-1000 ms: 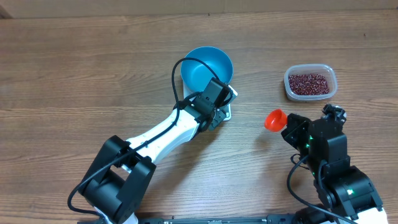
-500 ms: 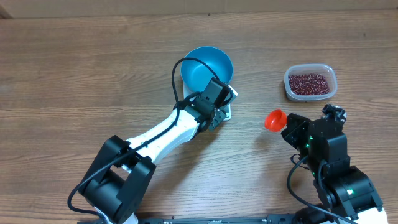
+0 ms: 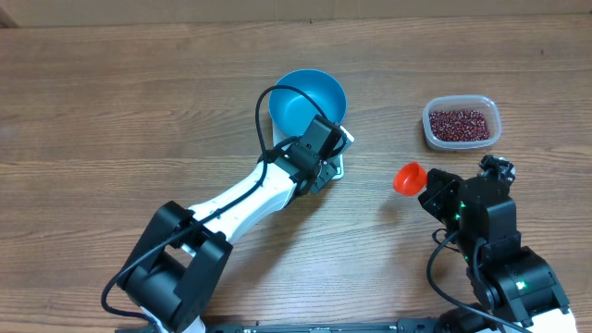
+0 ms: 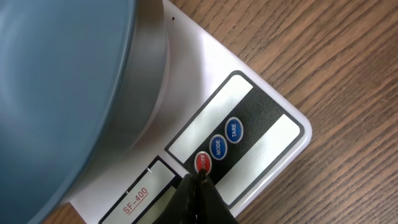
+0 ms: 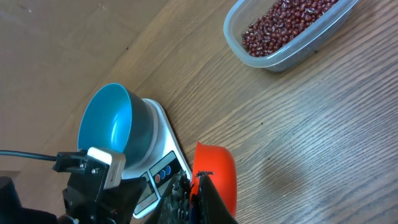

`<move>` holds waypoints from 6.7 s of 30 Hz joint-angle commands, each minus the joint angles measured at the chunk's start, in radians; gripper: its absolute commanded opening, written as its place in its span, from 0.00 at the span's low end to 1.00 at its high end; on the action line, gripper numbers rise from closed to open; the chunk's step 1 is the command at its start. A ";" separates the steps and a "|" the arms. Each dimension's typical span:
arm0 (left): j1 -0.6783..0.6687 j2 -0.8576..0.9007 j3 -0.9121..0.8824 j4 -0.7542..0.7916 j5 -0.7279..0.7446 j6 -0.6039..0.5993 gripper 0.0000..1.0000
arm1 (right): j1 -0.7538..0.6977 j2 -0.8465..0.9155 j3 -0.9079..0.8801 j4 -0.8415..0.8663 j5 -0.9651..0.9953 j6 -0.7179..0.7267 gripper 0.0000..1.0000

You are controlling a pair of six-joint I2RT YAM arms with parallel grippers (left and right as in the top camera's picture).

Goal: Scoop item into bowl and weigh 150g on scale

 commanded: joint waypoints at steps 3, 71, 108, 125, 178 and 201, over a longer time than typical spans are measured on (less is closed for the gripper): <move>0.011 0.048 -0.009 0.002 0.020 0.000 0.04 | 0.004 -0.002 0.027 0.008 0.018 -0.008 0.04; 0.031 0.086 -0.009 0.063 0.061 0.001 0.04 | 0.004 -0.002 0.027 0.010 0.018 -0.008 0.04; 0.031 0.086 -0.009 0.058 0.057 0.001 0.04 | 0.004 -0.002 0.027 0.010 0.018 -0.008 0.04; 0.032 0.088 -0.009 0.059 0.053 0.001 0.04 | 0.004 -0.002 0.027 0.010 0.018 -0.008 0.04; -0.032 -0.407 -0.008 -0.354 -0.009 -0.092 1.00 | 0.004 -0.002 0.027 0.020 0.018 -0.008 0.04; 0.130 -0.711 -0.008 -0.444 0.073 -0.154 1.00 | 0.004 -0.002 0.027 0.020 0.014 -0.008 0.04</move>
